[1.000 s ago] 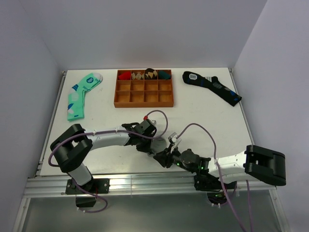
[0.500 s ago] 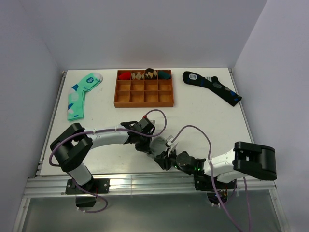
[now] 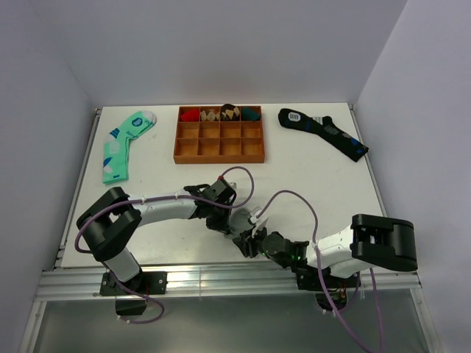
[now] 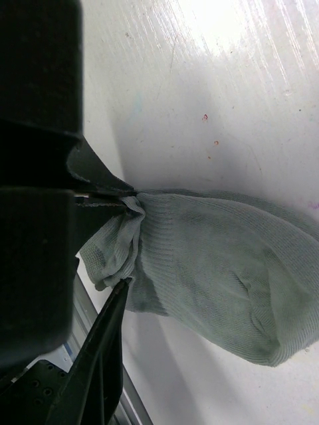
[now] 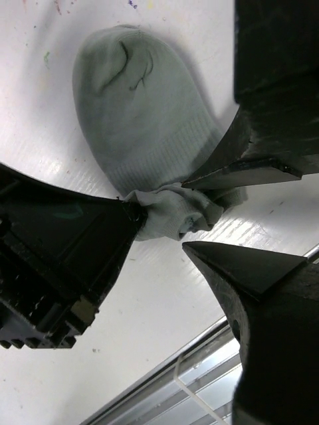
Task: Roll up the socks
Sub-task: Roll the sock at the center of the board.
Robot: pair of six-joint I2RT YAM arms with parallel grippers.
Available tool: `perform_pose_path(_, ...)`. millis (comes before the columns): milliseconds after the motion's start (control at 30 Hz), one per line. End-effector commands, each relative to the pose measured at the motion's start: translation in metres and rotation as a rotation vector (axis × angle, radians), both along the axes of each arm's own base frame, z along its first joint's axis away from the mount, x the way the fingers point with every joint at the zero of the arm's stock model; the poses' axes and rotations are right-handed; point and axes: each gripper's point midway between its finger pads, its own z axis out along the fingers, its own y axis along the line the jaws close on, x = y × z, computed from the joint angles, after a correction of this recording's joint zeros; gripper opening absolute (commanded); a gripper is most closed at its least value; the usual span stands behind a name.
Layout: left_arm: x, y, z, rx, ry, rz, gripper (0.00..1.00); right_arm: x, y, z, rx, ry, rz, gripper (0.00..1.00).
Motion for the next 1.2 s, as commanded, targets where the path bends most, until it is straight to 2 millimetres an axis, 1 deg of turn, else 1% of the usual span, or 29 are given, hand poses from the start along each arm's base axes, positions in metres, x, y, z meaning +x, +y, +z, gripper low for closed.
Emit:
perform_pose_path(0, -0.002, 0.008, -0.001, 0.039, 0.009, -0.023, 0.0, 0.009, 0.009, 0.017, -0.006, -0.063, -0.03, 0.45)
perform_pose_path(100, -0.002, 0.005, 0.002, 0.032, 0.01, -0.028, 0.0, 0.008, 0.012, 0.016, -0.024, -0.072, -0.02, 0.46)
perform_pose_path(300, 0.0, 0.005, 0.005, 0.042, 0.008, -0.038, 0.0, 0.008, 0.015, 0.006, -0.081, -0.077, -0.035, 0.44)
perform_pose_path(400, 0.0, 0.004, 0.006, 0.041, 0.01, -0.043, 0.0, 0.008, 0.013, 0.009, -0.079, -0.093, -0.062, 0.44)
perform_pose_path(567, 0.0, 0.004, 0.005, 0.048, 0.012, -0.046, 0.0, 0.004, 0.015, 0.025, -0.072, -0.127, -0.083, 0.45)
perform_pose_path(600, 0.0, 0.004, 0.005, 0.049, 0.014, -0.047, 0.0, 0.003, 0.014, 0.024, -0.089, -0.13, -0.078, 0.45)
perform_pose_path(667, 0.0, 0.005, 0.004, 0.052, 0.015, -0.048, 0.0, 0.002, 0.018, 0.031, -0.08, -0.135, -0.071, 0.45)
perform_pose_path(767, 0.0, 0.005, 0.003, 0.055, 0.022, -0.056, 0.0, -0.003, 0.022, 0.036, -0.079, -0.137, -0.036, 0.46)
perform_pose_path(867, 0.0, 0.006, 0.001, 0.064, 0.033, -0.06, 0.0, -0.008, 0.026, 0.037, -0.08, -0.132, 0.003, 0.47)
perform_pose_path(900, 0.0, 0.006, 0.001, 0.064, 0.038, -0.061, 0.0, -0.011, 0.027, 0.034, -0.091, -0.126, 0.022, 0.47)
perform_pose_path(1000, -0.001, 0.005, 0.001, 0.056, 0.057, -0.074, 0.0, -0.014, 0.03, 0.034, -0.089, -0.12, 0.048, 0.47)
perform_pose_path(1167, 0.002, 0.007, 0.004, 0.068, 0.076, -0.082, 0.0, -0.016, 0.035, 0.028, -0.122, -0.113, 0.062, 0.47)
